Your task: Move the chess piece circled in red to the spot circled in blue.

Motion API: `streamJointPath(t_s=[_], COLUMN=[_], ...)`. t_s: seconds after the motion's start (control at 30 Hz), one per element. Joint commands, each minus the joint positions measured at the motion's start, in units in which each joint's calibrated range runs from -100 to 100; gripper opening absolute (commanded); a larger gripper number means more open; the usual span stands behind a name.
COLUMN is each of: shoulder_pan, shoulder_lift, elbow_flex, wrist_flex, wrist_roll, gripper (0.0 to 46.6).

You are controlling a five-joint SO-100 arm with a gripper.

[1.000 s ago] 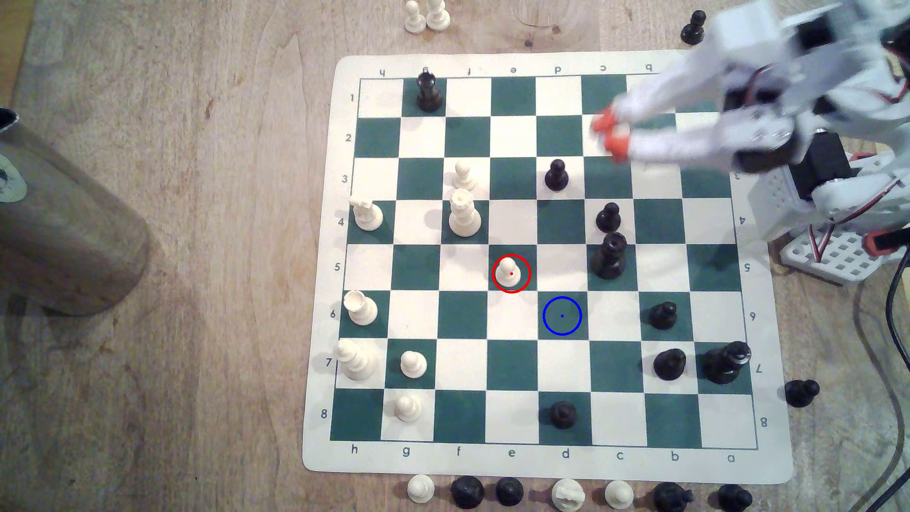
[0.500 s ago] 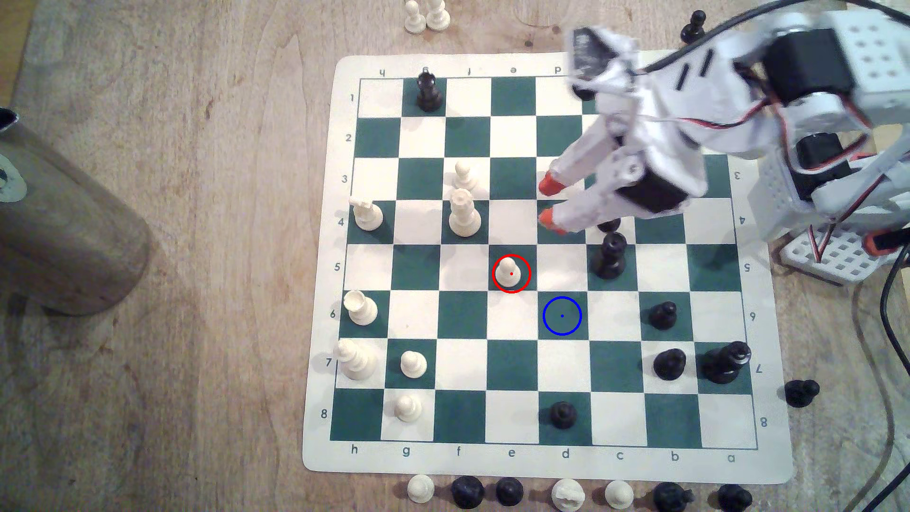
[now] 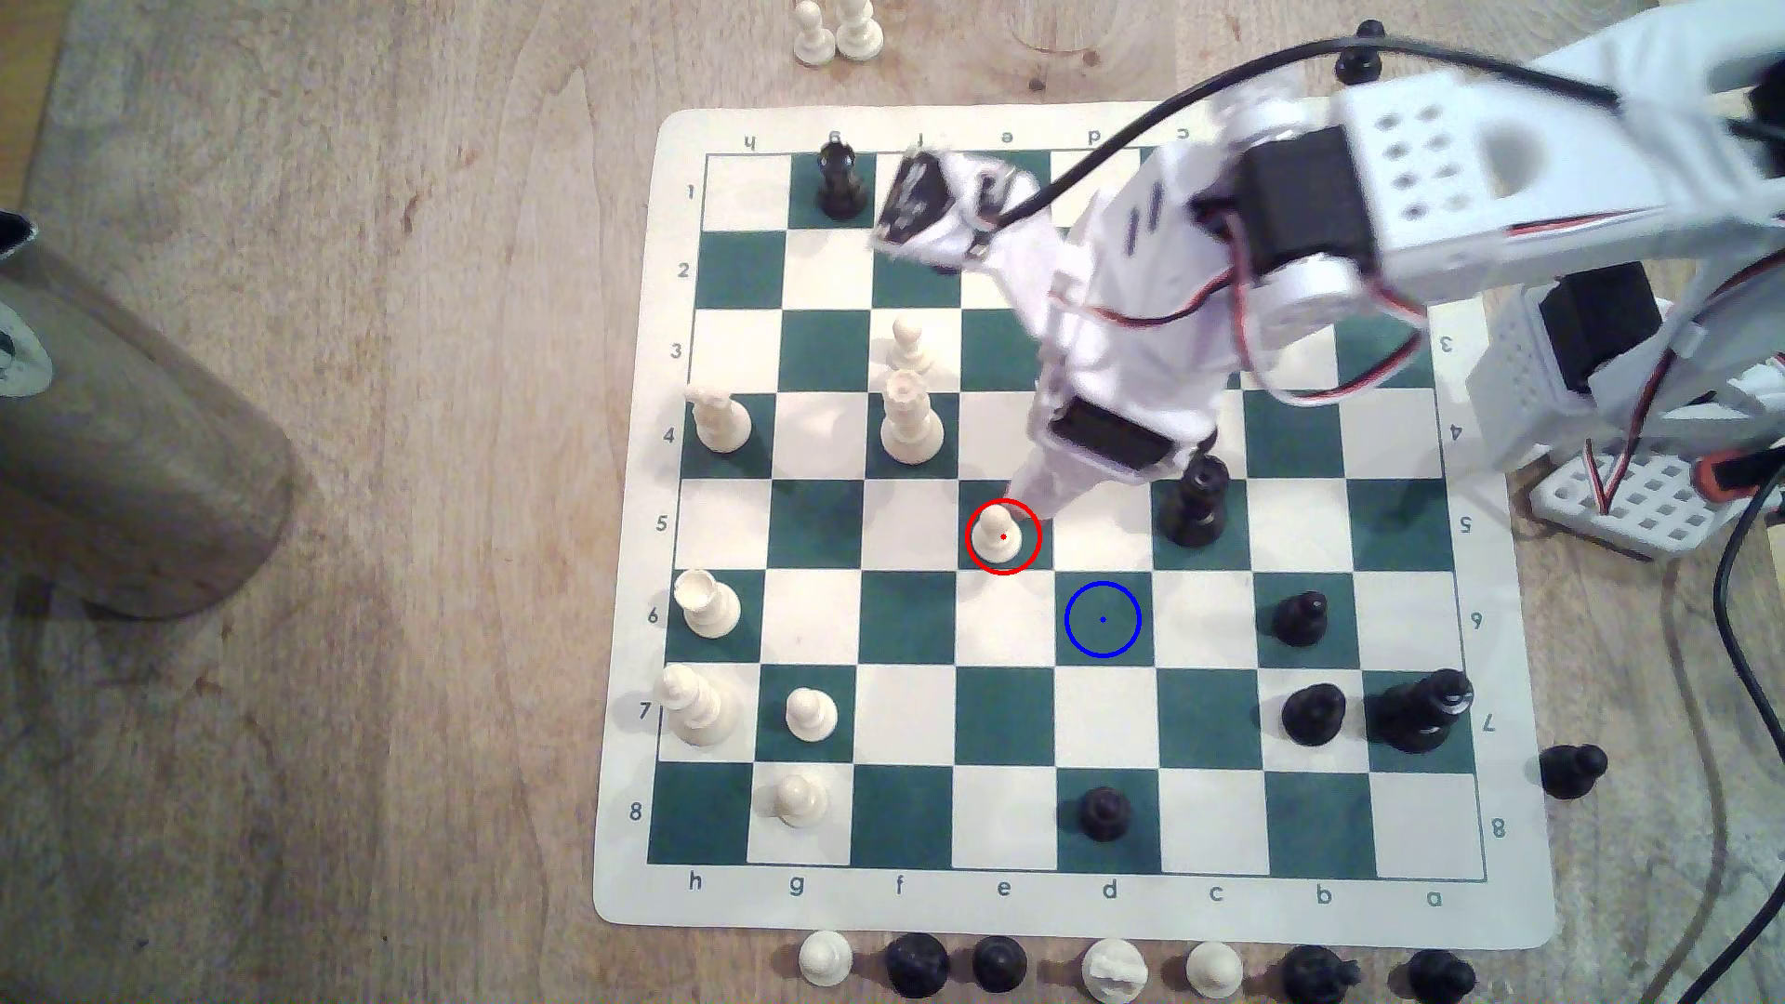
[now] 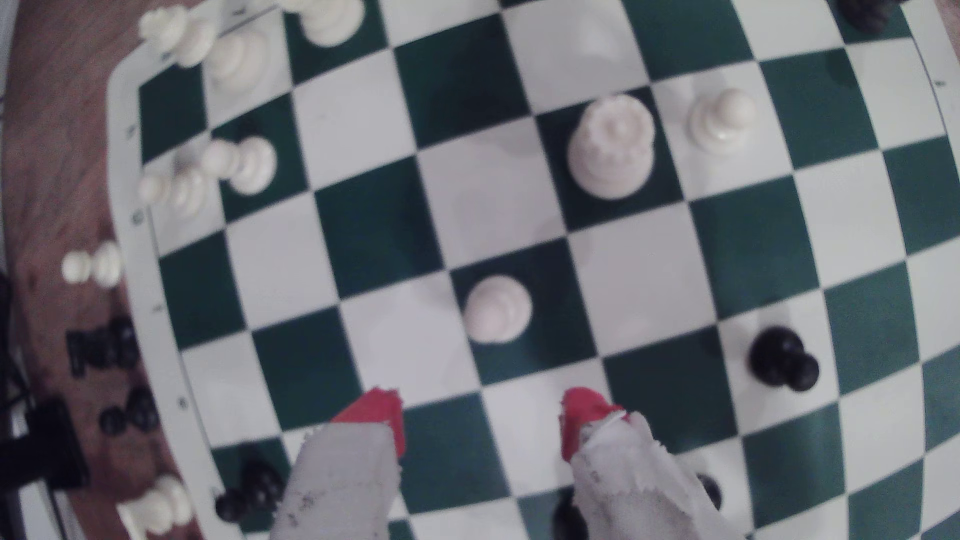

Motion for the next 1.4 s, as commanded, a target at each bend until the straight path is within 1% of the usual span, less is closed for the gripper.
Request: streamJointPath(t_s=[0.0, 0.07, 0.17, 0.33, 0.5, 0.67, 1.0, 1.37], shoulder_pan=[0.97, 0.97, 0.66, -0.52, -0.99, -1.53, -1.93, -2.00], shoulder_lift=[0.70, 1.89, 5.11, 9.36, 11.99, 12.67, 16.32, 17.17], elbow_flex=[-1.95, -1.41, -1.31, -2.22, -2.22, -2.31, -2.31, -2.58], wrist_flex=[-3.92, -5.39, -7.03, -7.11, -8.01, -9.00, -11.62, -13.09], wrist_roll=[0.00, 0.00, 0.20, 0.05, -0.15, -0.44, -0.39, -0.44], gripper=[19.9, 19.6, 16.8, 14.6, 14.2, 14.8, 13.9, 13.2])
